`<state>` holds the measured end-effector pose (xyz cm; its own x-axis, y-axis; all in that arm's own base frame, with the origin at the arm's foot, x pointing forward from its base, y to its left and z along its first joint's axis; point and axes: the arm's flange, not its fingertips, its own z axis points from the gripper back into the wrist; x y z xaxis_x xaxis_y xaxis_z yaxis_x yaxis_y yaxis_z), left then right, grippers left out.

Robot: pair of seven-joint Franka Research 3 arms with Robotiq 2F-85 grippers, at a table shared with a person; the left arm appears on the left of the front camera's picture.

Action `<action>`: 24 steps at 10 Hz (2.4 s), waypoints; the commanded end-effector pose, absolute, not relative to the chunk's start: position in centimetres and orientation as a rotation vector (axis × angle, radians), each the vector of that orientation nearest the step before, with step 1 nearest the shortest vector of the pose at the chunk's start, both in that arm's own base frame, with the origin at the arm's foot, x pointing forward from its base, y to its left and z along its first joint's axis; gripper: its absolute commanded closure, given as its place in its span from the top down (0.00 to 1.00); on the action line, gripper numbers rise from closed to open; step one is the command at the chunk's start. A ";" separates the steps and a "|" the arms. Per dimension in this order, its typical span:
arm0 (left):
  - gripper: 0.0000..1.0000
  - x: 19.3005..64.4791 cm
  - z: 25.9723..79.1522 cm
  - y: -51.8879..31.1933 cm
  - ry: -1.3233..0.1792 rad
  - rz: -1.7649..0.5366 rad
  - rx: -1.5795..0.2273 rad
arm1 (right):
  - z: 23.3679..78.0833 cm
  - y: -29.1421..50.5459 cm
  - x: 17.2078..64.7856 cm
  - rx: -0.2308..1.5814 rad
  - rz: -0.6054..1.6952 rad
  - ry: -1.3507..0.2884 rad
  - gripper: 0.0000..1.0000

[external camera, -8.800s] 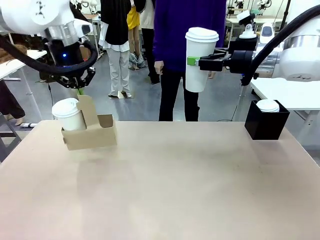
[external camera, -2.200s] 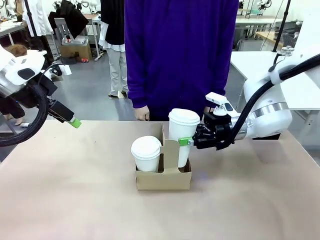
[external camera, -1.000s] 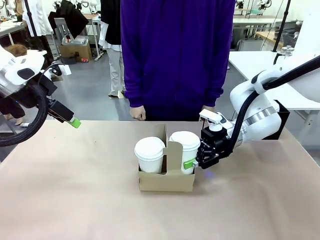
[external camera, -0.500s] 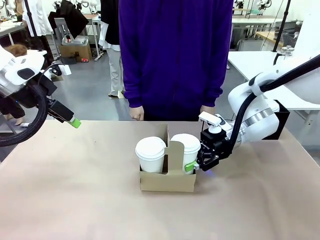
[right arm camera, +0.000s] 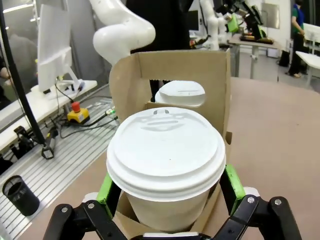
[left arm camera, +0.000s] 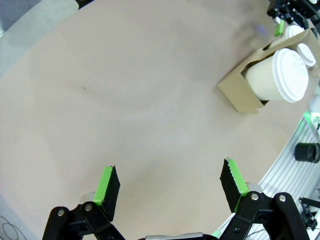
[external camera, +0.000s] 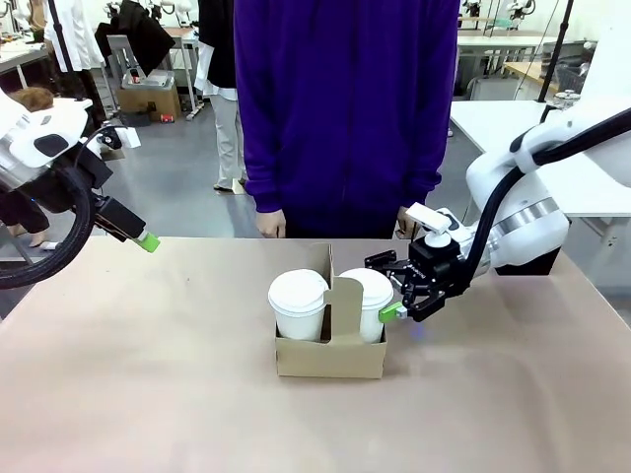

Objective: Pour a drink into a cup and package it in a carrier.
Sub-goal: Insert the held 600 ml Paper Cup into the Cup Carrier.

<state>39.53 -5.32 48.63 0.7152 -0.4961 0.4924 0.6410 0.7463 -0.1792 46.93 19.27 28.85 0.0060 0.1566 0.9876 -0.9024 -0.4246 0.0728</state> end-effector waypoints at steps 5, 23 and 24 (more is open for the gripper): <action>1.00 39.5 48.7 -5.3 -0.429 -0.647 -0.335 | 32.9 15.9 47.0 1.049 1.605 -0.696 1.00; 1.00 39.5 48.7 -5.3 -0.429 -0.647 -0.335 | 42.9 -3.5 39.9 0.291 0.625 -0.710 1.00; 1.00 39.5 48.7 -5.3 -0.429 -0.647 -0.335 | 42.9 -3.5 39.9 0.291 0.625 -0.710 1.00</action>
<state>39.53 -5.38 48.66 0.7145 -0.4975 0.4919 0.6416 0.7463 -0.1771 40.06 -3.53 43.00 0.5839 0.4315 0.6877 -0.6328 0.7725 0.0527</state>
